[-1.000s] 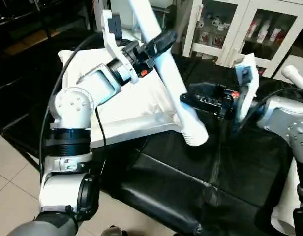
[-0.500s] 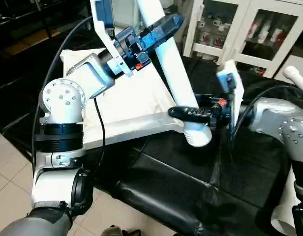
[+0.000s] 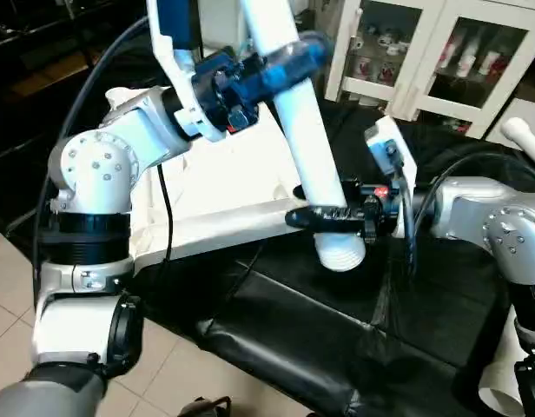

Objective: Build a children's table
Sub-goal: Pick table leg

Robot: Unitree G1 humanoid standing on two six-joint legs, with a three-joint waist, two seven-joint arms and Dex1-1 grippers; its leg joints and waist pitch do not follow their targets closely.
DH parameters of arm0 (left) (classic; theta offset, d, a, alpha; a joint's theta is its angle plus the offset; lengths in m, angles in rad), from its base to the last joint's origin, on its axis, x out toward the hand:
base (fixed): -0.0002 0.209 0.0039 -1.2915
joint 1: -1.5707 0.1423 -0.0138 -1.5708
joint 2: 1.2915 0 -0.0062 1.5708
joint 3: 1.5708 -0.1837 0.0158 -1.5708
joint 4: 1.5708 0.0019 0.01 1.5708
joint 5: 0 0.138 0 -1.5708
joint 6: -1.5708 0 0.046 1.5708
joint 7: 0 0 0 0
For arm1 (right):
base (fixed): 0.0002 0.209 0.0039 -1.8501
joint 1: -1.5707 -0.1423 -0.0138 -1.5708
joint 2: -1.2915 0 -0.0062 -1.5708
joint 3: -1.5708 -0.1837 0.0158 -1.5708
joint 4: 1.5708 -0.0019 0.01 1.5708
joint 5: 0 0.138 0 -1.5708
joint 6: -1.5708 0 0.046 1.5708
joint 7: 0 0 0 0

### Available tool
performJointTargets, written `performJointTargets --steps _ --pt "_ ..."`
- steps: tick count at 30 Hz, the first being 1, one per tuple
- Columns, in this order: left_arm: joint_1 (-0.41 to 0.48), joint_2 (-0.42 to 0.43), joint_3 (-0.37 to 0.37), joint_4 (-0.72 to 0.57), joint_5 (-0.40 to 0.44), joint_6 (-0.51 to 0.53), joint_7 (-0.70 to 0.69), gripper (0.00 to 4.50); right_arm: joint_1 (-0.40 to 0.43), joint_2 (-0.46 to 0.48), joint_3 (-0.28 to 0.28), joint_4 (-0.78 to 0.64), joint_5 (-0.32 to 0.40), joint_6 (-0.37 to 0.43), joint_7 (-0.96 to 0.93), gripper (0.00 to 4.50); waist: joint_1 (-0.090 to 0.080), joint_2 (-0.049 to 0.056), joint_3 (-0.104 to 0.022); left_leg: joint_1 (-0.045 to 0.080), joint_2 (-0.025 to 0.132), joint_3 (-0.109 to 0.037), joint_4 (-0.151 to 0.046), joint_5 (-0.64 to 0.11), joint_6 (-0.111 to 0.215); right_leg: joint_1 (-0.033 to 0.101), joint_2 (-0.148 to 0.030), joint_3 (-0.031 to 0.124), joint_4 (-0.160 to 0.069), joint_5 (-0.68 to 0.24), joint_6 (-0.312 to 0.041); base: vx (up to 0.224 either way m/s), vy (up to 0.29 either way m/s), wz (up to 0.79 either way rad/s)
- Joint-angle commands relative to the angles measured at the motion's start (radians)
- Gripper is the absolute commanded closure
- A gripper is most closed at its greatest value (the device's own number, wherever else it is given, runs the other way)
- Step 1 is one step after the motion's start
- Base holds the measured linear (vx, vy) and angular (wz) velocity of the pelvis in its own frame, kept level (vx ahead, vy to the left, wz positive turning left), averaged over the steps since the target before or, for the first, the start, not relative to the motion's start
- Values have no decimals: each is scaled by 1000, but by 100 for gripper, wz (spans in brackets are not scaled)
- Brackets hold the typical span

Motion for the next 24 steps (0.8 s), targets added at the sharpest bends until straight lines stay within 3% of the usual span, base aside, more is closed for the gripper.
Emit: performJointTargets --steps 1,6,13,18,24 --pt "-16 13 -69 1 52 -7 -47 278 -35 -8 -18 -11 -27 -34 -9 79 1 0 -78 14 43 -21 -72 -106 -18 57 -59 41 -62 -149 -228 0 0 0" --pt "-40 5 -100 64 143 -88 -12 278 -38 8 29 -37 -140 -130 -83 79 1 -2 -78 13 41 -20 -71 -105 -35 57 -61 43 -64 -166 -212 0 0 0" --pt "-51 7 -102 81 152 -100 -38 278 -7 -15 59 -64 -148 -119 -70 79 3 2 -81 13 42 -21 -70 -100 -18 60 -60 42 -56 -99 -243 0 0 0" --pt "-58 10 -115 96 170 -115 -77 278 22 -29 74 -67 -144 -92 -41 79 3 2 -78 13 42 -21 -71 -129 -21 60 -61 43 -63 -150 -239 0 0 0" --pt "-56 12 -121 90 170 -115 -91 278 30 -29 87 -61 -141 -87 -37 79 3 2 -80 13 43 -22 -70 -115 -20 60 -61 42 -58 -125 -247 0 0 0"
